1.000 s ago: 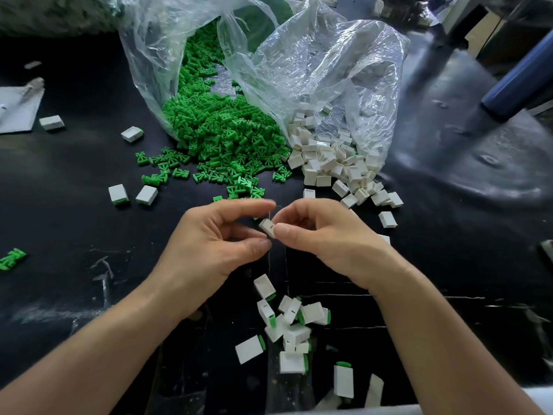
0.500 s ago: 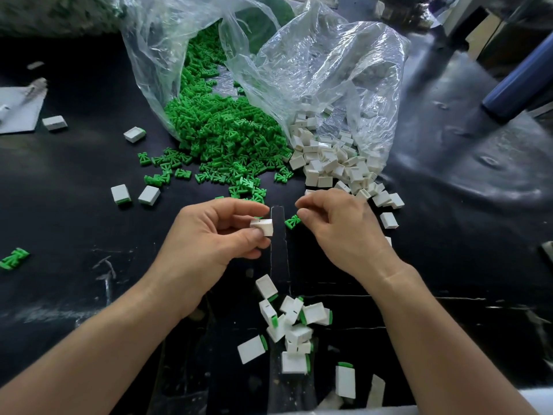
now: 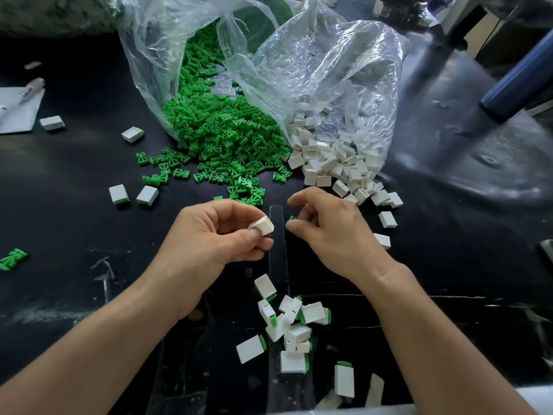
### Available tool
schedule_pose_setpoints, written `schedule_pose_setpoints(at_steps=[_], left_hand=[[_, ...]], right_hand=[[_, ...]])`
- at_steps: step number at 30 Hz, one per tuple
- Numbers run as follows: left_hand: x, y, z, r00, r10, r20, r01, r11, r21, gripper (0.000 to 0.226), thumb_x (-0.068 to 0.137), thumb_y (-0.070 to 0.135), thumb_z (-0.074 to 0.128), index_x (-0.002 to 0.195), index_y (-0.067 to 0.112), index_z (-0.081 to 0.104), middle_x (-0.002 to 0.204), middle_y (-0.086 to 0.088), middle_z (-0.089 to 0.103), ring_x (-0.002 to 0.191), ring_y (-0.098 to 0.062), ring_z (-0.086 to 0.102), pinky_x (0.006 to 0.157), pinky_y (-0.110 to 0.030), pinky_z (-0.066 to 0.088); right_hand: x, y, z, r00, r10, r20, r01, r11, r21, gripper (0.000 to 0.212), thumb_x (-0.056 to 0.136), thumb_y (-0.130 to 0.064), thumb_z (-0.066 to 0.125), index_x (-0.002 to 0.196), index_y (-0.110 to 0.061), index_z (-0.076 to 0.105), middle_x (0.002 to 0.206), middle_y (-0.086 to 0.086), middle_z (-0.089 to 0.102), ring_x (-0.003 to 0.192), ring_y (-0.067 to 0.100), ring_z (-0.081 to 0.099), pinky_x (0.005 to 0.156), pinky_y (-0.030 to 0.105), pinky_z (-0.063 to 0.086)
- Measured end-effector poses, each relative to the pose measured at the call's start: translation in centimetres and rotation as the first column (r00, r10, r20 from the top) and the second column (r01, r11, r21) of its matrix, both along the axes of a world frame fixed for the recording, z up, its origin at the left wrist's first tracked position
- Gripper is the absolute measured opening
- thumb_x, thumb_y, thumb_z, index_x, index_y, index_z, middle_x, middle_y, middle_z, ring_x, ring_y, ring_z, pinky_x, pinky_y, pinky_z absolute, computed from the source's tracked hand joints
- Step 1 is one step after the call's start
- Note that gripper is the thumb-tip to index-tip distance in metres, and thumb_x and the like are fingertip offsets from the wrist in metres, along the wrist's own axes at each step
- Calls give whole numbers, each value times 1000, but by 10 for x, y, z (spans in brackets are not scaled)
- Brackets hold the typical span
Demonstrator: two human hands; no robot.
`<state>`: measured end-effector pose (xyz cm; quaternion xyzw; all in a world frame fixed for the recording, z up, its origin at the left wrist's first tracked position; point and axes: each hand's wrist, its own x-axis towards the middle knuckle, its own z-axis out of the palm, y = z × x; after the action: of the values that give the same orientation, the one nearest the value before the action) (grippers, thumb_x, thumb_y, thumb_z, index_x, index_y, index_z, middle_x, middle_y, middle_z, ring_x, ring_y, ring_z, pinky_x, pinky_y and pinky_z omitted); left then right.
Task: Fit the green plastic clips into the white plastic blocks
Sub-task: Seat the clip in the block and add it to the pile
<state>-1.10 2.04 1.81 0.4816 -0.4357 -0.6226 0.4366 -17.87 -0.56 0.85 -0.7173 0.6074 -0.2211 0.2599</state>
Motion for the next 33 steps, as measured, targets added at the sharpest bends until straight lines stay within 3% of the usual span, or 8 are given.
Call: schedule_pose_setpoints(at_steps=[2, 5, 10, 14, 18, 24, 27, 33], left_hand=[[0, 0, 1, 1000, -1, -3, 1, 1000, 2, 18, 78, -9, 61, 75, 8, 67, 71, -9, 71, 63, -15, 69, 53, -18, 53], [0, 0, 1, 1000, -6, 1, 6, 1000, 3, 17, 78, -8, 60, 76, 7, 67, 71, -8, 72, 63, -15, 69, 53, -18, 53], [0, 0, 1, 1000, -4, -10, 4, 1000, 17, 18, 78, -9, 59, 77, 7, 67, 72, -9, 72, 63, -16, 69, 53, -19, 53], [0, 0, 2, 1000, -8, -11, 8, 1000, 25, 18, 78, -9, 59, 77, 7, 67, 73, -10, 72, 63, -16, 70, 53, -19, 54], [0, 0, 1, 1000, -5, -15, 6, 1000, 25, 18, 78, -10, 59, 78, 6, 67, 74, -11, 72, 63, -17, 70, 53, -19, 54], [0, -1, 1, 1000, -7, -12, 8, 1000, 17, 18, 78, -9, 59, 76, 7, 67, 71, -10, 71, 62, -16, 70, 53, -19, 54], [1, -1, 1, 1000, -11, -8, 12, 1000, 16, 18, 78, -9, 59, 76, 7, 67, 69, -10, 71, 62, -15, 69, 53, -18, 54], [0, -1, 0, 999, -5, -39, 6, 1000, 22, 13, 65, 3, 65, 77, 7, 66, 69, -9, 71, 61, -16, 70, 52, -19, 53]], right_hand=[[-1, 0, 3, 992, -9, 130, 7, 1000, 19, 7, 81, -19, 68, 85, -23, 65, 64, -16, 53, 60, -4, 49, 63, 8, 37], [0, 2, 7, 969, 7, 249, -23, 998, 64, 20, 80, -19, 69, 69, -32, 58, 62, -14, 59, 59, -5, 53, 60, 9, 40], [2, 5, 12, 899, 16, 438, -85, 986, 140, 17, 84, -10, 64, 76, -26, 60, 66, -6, 65, 58, 4, 62, 55, 11, 42], [2, 6, 15, 898, 92, 431, -144, 985, 90, 31, 84, -2, 62, 85, -34, 62, 79, -11, 63, 74, 5, 60, 74, 24, 48], [4, 8, 16, 883, 83, 461, -125, 990, 61, 29, 81, -1, 64, 80, -30, 58, 79, -2, 62, 79, 29, 60, 80, 45, 52], [5, 9, 19, 895, 120, 429, -157, 986, 51, 26, 82, -3, 65, 78, -28, 62, 74, -8, 62, 73, 13, 60, 75, 31, 52], [5, 9, 19, 898, 124, 422, -160, 986, 51, 26, 82, -3, 64, 79, -28, 61, 76, -5, 62, 76, 22, 61, 77, 36, 52], [6, 12, 21, 918, 192, 347, -210, 978, 14, 39, 87, -6, 58, 91, -45, 61, 79, -1, 61, 70, 12, 54, 67, 28, 46]])
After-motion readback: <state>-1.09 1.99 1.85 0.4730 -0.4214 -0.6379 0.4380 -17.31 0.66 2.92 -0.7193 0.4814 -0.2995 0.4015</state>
